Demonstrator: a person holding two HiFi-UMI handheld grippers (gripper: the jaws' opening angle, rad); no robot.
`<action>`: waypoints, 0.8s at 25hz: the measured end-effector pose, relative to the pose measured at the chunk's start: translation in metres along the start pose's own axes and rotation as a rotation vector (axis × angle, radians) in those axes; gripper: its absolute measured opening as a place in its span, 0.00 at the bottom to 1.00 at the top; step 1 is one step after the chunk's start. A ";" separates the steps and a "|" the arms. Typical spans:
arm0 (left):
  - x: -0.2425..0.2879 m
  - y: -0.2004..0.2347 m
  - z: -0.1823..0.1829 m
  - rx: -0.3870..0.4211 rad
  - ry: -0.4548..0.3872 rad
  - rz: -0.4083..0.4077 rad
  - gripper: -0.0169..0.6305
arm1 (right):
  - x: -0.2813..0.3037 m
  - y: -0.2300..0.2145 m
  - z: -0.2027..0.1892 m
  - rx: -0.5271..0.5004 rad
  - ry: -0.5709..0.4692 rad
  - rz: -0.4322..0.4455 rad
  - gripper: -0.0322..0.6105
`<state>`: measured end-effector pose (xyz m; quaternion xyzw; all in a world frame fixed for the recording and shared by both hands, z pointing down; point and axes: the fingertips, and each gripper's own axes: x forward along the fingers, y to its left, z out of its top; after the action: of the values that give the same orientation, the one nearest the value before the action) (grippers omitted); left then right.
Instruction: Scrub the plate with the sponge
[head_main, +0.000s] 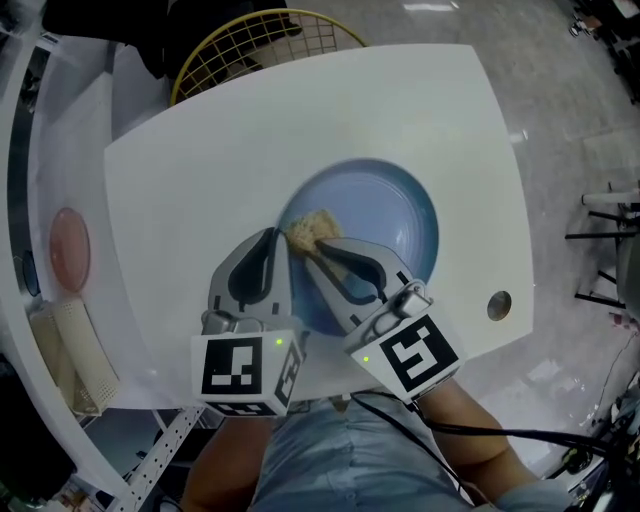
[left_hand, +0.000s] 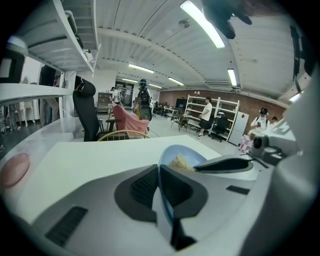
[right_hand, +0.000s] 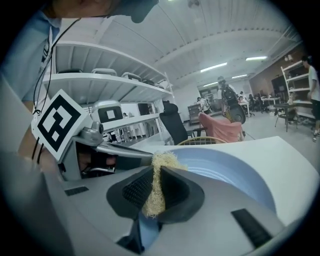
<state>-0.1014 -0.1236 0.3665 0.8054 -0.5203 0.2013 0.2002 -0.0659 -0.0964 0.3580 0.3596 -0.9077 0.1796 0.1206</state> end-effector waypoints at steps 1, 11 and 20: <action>-0.001 0.000 -0.001 -0.002 0.002 0.002 0.06 | -0.002 0.002 -0.002 0.006 -0.001 0.011 0.12; -0.005 -0.007 0.001 0.008 -0.001 0.011 0.06 | -0.019 0.027 -0.023 0.042 0.020 0.099 0.12; -0.017 -0.001 -0.003 0.002 -0.006 0.021 0.06 | -0.025 0.059 -0.044 0.053 0.078 0.167 0.12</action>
<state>-0.1077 -0.1087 0.3597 0.8008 -0.5289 0.2017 0.1957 -0.0851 -0.0234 0.3755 0.2785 -0.9240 0.2270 0.1306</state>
